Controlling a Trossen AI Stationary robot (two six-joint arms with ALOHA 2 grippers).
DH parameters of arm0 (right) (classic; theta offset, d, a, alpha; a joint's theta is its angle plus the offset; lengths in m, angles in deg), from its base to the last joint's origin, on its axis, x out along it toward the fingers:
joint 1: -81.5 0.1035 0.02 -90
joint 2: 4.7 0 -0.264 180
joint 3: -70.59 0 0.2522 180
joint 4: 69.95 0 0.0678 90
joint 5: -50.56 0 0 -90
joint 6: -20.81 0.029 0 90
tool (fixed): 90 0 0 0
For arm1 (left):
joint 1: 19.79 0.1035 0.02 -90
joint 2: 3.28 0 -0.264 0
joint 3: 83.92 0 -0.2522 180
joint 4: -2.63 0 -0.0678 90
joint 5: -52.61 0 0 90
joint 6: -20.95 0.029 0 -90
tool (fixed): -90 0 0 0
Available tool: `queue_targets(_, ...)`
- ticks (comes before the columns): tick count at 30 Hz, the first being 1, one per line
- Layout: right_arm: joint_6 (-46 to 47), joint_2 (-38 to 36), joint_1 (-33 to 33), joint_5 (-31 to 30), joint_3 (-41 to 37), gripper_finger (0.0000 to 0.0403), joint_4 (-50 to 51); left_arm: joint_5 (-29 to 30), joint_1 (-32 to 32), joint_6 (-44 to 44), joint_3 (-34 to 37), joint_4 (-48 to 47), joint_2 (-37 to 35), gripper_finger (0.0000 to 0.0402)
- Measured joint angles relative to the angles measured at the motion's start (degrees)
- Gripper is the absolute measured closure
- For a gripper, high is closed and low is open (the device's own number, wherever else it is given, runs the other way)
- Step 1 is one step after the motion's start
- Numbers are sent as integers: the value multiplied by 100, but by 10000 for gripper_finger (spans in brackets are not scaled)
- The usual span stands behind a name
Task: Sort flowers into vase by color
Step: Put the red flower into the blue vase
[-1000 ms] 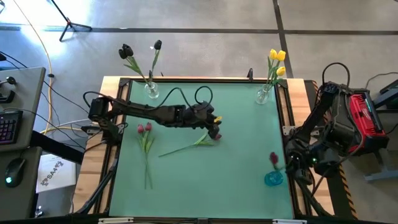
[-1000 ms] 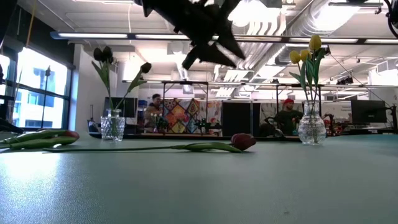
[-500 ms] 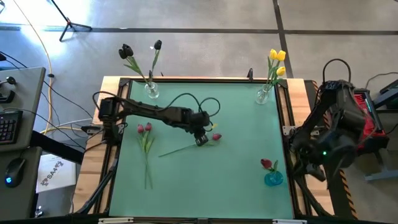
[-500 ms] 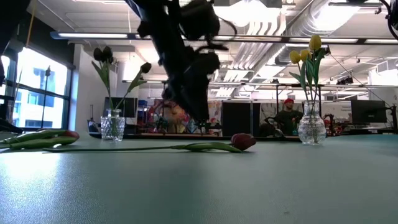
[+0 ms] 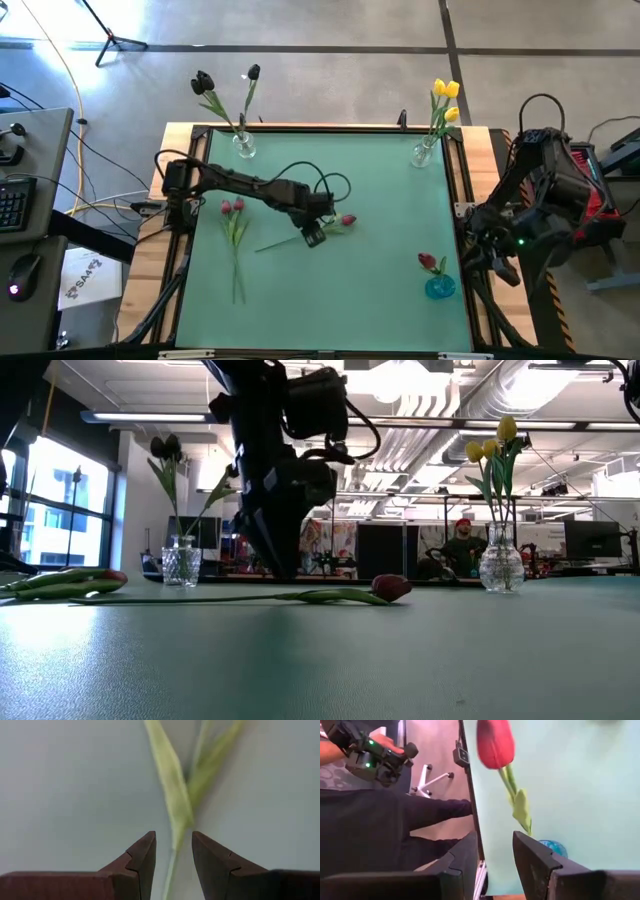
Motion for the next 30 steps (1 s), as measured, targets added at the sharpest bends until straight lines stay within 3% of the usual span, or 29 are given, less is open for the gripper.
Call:
queue_targets(14,-44,31,0,-233,-55,289,-184,-343,-100,-46,410,314,248,291)
queue_targets(24,-56,282,0,-292,-55,289,181,-187,-153,-404,626,609,297,394)
queue_targets(30,-1012,126,-5,-1293,-28,289,-687,-19,-174,-617,403,919,103,399)
